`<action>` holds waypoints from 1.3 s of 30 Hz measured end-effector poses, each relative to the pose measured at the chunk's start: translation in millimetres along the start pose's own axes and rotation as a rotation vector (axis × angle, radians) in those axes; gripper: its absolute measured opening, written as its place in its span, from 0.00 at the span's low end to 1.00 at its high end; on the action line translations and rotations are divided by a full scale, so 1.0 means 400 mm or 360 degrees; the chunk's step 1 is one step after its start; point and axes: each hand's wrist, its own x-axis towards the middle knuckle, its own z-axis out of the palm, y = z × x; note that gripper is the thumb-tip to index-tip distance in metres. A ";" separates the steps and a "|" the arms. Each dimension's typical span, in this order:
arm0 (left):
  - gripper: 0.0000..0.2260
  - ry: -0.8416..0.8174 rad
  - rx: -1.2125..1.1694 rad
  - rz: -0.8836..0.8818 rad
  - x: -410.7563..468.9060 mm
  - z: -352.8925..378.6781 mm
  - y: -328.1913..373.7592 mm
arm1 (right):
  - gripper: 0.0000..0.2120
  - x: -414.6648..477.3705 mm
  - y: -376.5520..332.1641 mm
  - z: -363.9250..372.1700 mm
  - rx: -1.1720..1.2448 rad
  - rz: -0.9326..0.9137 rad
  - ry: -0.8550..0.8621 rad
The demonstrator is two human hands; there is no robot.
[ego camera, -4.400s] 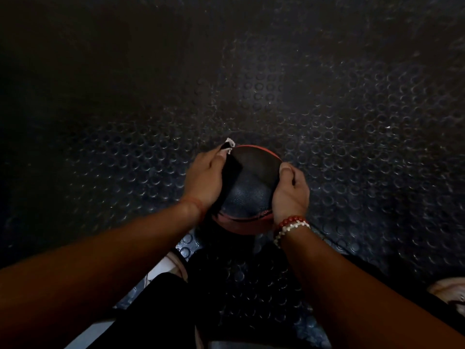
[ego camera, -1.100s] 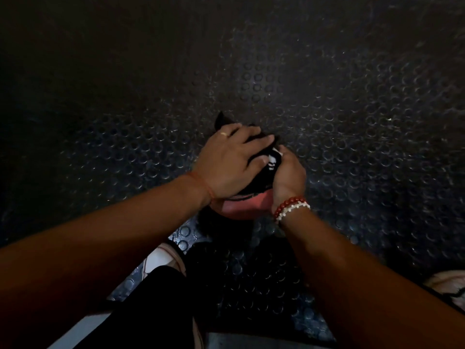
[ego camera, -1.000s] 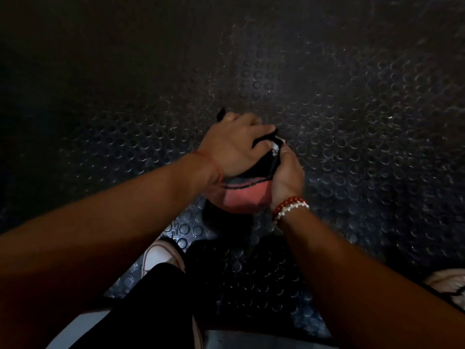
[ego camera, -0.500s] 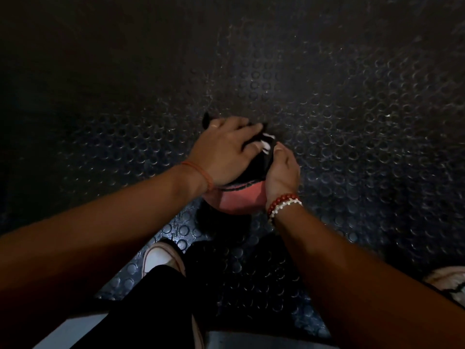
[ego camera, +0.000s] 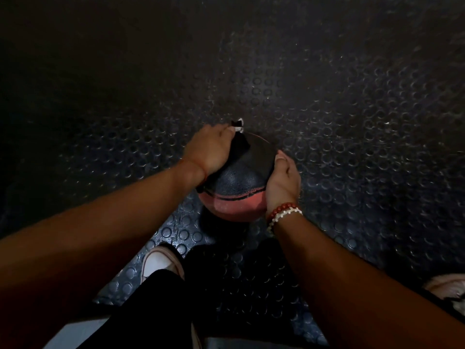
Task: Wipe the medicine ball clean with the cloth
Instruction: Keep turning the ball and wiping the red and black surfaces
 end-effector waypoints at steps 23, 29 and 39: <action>0.28 0.0177 -0.2097 -0.0944 -0.105 0.158 -0.113 | 0.24 0.020 -0.005 -0.003 0.0320 0.0211 0.0058; 0.22 0.0648 -0.0588 0.0310 -0.143 0.097 -0.060 | 0.32 -0.007 -0.001 0.010 0.0253 0.0077 0.0079; 0.18 0.0080 -0.1841 -0.0772 0.009 0.059 -0.139 | 0.28 -0.008 -0.022 0.046 0.0405 0.0111 0.0037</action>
